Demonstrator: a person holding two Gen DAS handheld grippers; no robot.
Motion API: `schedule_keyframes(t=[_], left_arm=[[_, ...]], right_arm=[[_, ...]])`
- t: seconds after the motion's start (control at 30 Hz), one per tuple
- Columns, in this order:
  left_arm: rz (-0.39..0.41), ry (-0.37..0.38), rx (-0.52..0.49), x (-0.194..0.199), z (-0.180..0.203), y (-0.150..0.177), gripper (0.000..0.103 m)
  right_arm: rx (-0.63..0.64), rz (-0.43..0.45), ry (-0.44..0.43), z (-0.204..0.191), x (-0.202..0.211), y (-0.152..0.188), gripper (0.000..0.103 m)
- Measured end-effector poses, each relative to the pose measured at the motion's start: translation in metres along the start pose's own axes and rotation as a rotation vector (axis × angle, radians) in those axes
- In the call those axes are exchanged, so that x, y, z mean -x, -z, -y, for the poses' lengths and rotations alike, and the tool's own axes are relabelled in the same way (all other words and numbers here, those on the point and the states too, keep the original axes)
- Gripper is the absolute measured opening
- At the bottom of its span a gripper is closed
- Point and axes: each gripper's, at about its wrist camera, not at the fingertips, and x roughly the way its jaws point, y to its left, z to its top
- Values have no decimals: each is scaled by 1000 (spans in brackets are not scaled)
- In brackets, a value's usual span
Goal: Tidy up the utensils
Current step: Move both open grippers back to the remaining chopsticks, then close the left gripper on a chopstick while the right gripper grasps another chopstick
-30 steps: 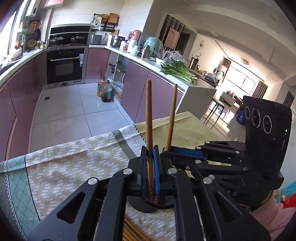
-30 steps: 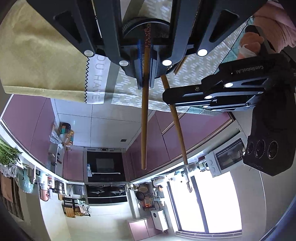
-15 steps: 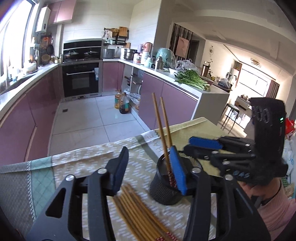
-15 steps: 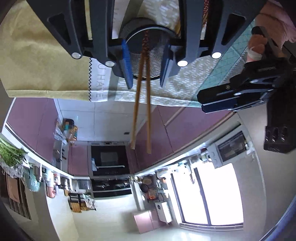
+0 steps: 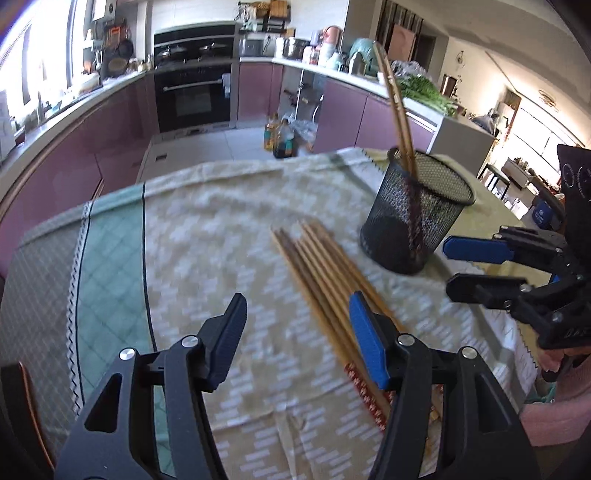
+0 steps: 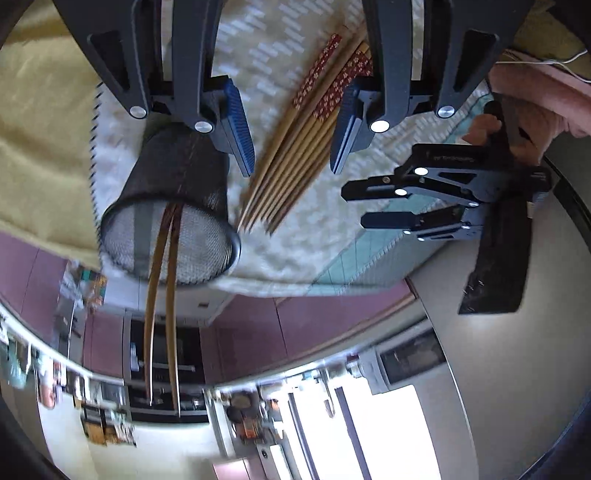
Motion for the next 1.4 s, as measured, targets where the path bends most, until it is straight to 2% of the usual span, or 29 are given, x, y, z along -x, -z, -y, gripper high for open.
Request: schedule_keyframes(t=[0.17, 0.47, 0.53, 1.0, 1.4], left_arm=[[-46, 8, 14, -18, -2, 16, 57], [-84, 19, 21, -34, 3, 17, 51], [-91, 18, 17, -37, 3, 17, 47], [-103, 5, -5, -40, 3, 16, 41], [-109, 4, 2, -47, 1, 8, 42]], right_arm=[[-42, -65, 26, 4, -25, 12, 36], [-68, -98, 76, 6, -37, 19, 32], [-69, -103, 82, 6, -39, 21, 31], [-58, -111, 124, 5, -46, 18, 28], [-10, -123, 194, -4, -56, 14, 24]])
